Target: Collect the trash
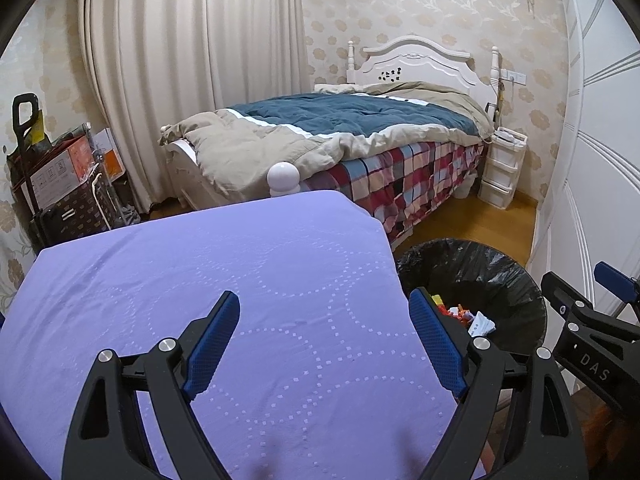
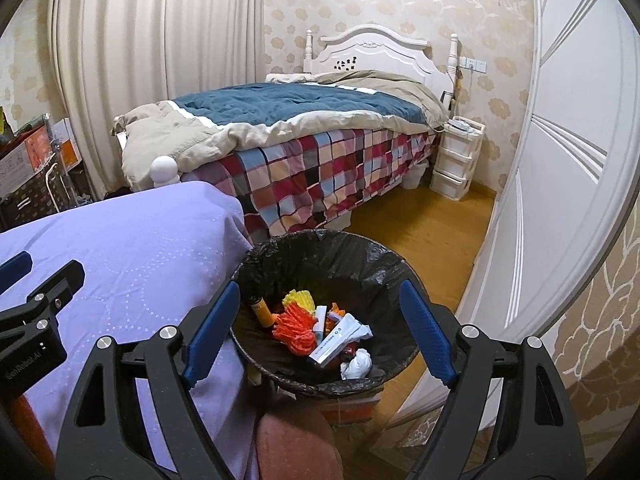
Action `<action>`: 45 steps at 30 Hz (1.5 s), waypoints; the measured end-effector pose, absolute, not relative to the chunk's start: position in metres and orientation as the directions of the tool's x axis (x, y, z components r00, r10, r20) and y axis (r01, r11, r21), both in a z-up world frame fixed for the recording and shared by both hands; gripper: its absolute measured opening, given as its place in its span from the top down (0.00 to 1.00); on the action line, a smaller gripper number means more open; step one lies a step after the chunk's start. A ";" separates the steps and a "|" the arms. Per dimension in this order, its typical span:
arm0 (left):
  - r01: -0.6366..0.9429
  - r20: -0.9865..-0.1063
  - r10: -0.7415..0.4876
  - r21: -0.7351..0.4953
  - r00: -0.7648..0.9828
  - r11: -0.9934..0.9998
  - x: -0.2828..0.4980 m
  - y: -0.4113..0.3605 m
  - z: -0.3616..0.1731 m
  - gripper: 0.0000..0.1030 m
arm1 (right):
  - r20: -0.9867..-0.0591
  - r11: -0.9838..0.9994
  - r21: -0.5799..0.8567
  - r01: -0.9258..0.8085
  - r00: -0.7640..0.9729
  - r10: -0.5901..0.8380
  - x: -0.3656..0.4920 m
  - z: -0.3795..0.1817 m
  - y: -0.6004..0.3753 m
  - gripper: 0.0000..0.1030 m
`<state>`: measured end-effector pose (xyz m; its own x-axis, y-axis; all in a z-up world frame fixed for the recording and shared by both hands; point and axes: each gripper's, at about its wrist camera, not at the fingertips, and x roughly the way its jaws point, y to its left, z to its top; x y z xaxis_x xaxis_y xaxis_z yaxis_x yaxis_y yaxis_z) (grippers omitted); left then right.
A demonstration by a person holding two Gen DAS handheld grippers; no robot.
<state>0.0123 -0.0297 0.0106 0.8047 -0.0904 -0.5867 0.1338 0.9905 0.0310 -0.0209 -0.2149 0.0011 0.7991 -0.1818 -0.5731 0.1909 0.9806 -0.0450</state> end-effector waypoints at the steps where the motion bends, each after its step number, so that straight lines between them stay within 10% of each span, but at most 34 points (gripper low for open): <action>1: 0.135 -0.586 -0.091 0.032 0.805 0.990 0.012 -0.030 0.010 0.19 | -0.572 0.981 -0.046 0.190 0.800 -0.182 -0.021 0.001 -0.214 0.22; 45: 0.129 -0.589 -0.090 0.024 0.803 0.991 0.010 -0.026 0.010 0.19 | -0.574 0.981 -0.047 0.190 0.799 -0.182 -0.020 0.002 -0.214 0.22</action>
